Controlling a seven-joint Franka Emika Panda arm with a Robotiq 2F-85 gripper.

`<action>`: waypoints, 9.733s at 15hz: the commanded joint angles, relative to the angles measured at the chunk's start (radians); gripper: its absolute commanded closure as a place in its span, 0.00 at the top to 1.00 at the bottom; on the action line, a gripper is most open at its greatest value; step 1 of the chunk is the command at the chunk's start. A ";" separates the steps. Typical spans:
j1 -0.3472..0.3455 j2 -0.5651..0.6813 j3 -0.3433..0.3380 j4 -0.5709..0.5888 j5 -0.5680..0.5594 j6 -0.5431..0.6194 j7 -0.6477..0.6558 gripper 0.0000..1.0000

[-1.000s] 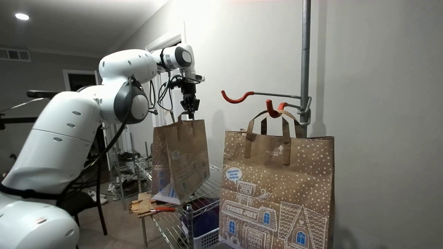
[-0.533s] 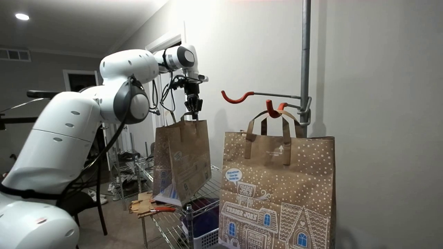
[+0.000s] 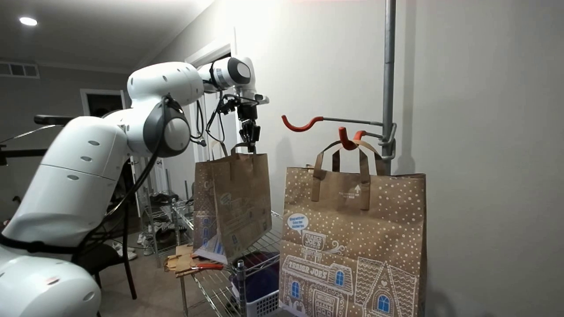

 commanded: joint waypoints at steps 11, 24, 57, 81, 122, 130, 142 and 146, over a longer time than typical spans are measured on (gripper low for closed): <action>0.024 -0.020 -0.058 -0.014 -0.102 -0.110 0.125 0.04; -0.006 -0.017 -0.003 -0.034 0.067 0.050 0.085 0.81; -0.069 -0.233 0.010 -0.457 0.340 0.376 -0.354 1.00; 0.098 -0.325 0.049 -0.462 0.076 0.266 -0.328 1.00; 0.191 -0.217 -0.010 -0.408 -0.371 -0.111 -0.178 1.00; 0.209 -0.196 -0.028 -0.397 -0.431 -0.170 -0.187 1.00; 0.181 -0.218 -0.028 -0.438 -0.404 -0.063 -0.140 1.00; 0.163 -0.227 -0.034 -0.451 -0.346 0.007 -0.092 1.00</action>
